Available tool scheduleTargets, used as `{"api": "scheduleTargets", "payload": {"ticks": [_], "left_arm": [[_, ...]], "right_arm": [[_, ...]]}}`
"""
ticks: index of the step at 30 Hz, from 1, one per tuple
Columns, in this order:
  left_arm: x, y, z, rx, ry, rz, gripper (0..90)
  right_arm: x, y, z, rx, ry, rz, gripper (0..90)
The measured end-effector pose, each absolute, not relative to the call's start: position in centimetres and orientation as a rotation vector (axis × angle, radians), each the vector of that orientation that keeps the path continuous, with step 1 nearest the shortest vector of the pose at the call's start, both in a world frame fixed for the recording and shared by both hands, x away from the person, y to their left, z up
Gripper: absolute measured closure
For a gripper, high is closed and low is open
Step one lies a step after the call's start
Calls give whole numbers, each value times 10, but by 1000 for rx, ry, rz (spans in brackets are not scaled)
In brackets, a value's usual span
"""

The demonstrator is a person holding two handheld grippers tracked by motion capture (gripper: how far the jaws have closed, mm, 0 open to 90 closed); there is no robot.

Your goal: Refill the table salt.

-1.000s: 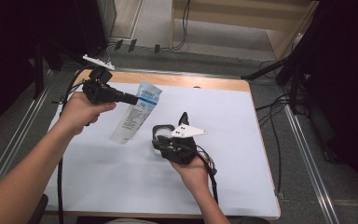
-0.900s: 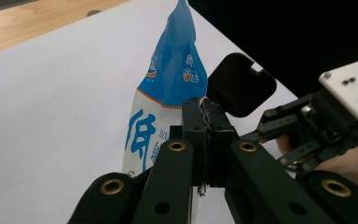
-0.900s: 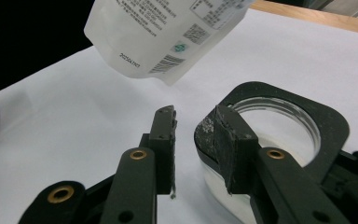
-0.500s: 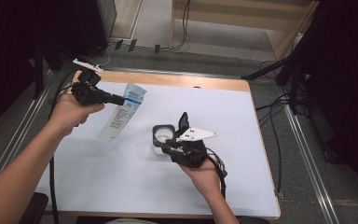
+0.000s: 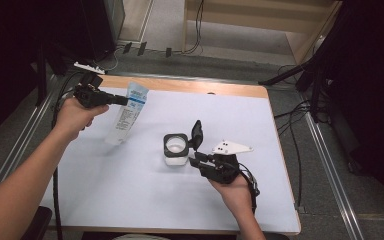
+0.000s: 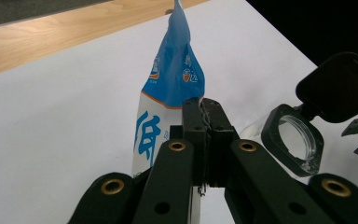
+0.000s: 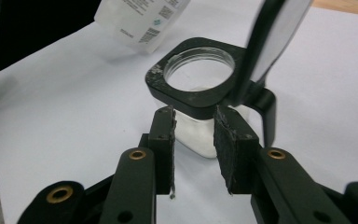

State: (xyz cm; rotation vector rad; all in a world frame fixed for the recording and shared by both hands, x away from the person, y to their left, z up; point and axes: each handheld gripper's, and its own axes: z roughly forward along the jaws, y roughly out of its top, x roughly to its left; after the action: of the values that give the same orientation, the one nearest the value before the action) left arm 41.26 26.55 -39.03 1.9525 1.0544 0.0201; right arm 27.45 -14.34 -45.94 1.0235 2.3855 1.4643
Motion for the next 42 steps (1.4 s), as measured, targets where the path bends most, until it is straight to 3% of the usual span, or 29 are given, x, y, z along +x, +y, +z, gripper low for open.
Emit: {"api": "scheduleTargets", "payload": {"ticks": [28,42], "left_arm": [[351,305,-394,1982,1082,89,900],[322,317,-413,1978,1086,63,890]], "right_arm": [[289,-172,-464,1105,2350,1376,708],[307,-180,-470,1170,2320,1358,709]]}}
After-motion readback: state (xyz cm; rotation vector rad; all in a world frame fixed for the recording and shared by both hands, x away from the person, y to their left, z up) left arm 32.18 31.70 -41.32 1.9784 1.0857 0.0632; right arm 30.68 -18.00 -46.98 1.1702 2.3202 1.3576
